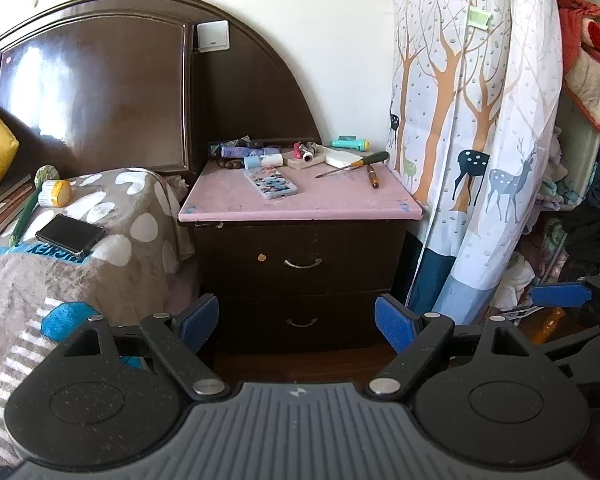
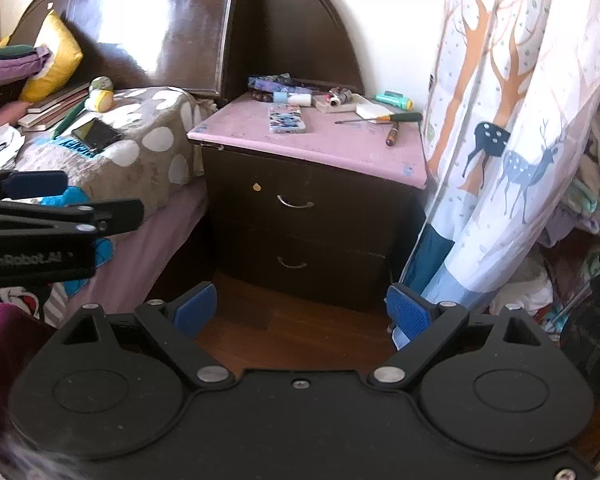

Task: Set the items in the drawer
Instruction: 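Move the right tool down toward the nightstand's top drawer handle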

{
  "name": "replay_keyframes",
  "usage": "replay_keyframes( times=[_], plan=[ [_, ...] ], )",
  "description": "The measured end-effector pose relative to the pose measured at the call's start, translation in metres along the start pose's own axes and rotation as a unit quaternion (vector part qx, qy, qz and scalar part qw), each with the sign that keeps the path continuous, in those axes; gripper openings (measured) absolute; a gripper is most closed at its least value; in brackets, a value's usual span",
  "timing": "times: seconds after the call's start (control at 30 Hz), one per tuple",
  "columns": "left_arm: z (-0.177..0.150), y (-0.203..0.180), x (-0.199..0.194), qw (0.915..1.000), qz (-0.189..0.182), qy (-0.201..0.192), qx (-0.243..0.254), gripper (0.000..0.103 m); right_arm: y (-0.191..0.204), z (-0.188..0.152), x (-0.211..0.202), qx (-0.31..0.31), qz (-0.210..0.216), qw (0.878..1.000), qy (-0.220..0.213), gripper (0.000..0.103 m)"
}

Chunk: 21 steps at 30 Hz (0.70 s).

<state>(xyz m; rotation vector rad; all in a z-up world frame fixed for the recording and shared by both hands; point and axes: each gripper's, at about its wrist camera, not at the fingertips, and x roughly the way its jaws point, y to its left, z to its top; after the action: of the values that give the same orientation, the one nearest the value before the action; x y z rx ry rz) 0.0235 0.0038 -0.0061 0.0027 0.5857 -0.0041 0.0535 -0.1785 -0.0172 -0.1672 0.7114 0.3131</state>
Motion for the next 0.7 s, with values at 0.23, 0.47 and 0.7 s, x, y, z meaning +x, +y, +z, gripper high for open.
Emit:
replay_keyframes(
  times=[0.23,0.47,0.7],
  plan=[
    [0.001,0.006,0.018,0.9999,-0.002,0.009,-0.007,0.086,-0.003,-0.003,0.014,-0.019,-0.006,0.999,-0.034,0.101],
    [0.006,0.014,0.043,0.9996,-0.001,0.018,-0.021,0.086,-0.003,0.000,0.027,-0.073,-0.018,0.994,-0.074,0.102],
    [0.012,0.024,0.067,0.9992,-0.007,0.016,-0.035,0.086,-0.012,0.016,0.047,-0.066,-0.003,0.996,-0.067,0.102]
  ],
)
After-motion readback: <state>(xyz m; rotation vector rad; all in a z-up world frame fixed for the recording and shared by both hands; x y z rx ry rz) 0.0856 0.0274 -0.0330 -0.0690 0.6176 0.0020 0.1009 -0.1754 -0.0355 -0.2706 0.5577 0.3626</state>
